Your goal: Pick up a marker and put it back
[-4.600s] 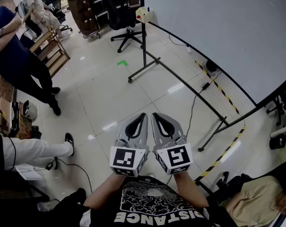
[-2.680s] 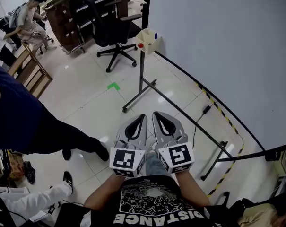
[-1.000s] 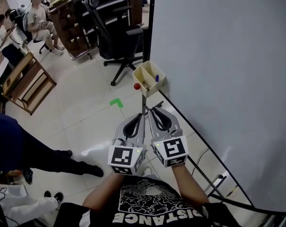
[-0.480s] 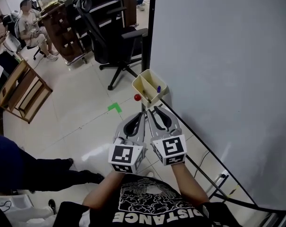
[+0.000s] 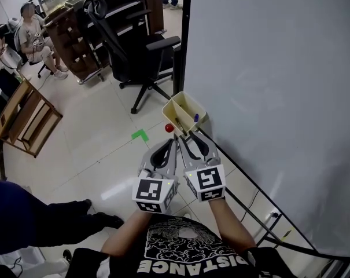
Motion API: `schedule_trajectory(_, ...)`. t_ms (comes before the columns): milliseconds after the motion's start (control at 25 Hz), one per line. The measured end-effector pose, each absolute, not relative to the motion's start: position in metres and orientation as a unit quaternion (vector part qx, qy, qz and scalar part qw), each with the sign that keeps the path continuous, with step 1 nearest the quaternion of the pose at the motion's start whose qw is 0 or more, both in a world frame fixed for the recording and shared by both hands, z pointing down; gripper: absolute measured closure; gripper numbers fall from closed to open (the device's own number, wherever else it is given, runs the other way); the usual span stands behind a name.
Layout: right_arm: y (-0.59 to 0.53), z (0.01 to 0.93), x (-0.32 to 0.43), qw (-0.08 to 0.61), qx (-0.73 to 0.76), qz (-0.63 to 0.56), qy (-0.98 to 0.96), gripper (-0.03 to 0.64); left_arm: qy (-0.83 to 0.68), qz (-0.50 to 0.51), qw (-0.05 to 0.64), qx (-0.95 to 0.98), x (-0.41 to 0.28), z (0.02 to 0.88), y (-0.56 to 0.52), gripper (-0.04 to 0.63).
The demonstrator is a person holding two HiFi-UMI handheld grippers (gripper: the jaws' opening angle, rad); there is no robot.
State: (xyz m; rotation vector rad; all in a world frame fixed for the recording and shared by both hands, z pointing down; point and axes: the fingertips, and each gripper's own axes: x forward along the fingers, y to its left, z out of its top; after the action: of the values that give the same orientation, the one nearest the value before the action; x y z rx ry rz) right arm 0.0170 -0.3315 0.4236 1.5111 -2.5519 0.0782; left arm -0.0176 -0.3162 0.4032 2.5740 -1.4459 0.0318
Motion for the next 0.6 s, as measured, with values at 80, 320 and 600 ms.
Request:
schedule_trajectory(80,-0.335,0.427,0.017,0.090,0.509,0.028,-0.856,0.529,-0.486,0.012,0.095,0.869,-0.018,0.404,-0.320,0.589)
schedule_trajectory(320,-0.344,0.435,0.013,0.101,0.513,0.031,-0.852,0.529,-0.481,0.016,0.098,0.871,-0.021,0.408,-0.330,0.589)
schedule_trajectory(600,-0.349,0.441,0.017,0.113,0.529,0.022,-0.841,0.573,-0.478,0.017,0.100,0.872,-0.021,0.413,-0.337,0.589)
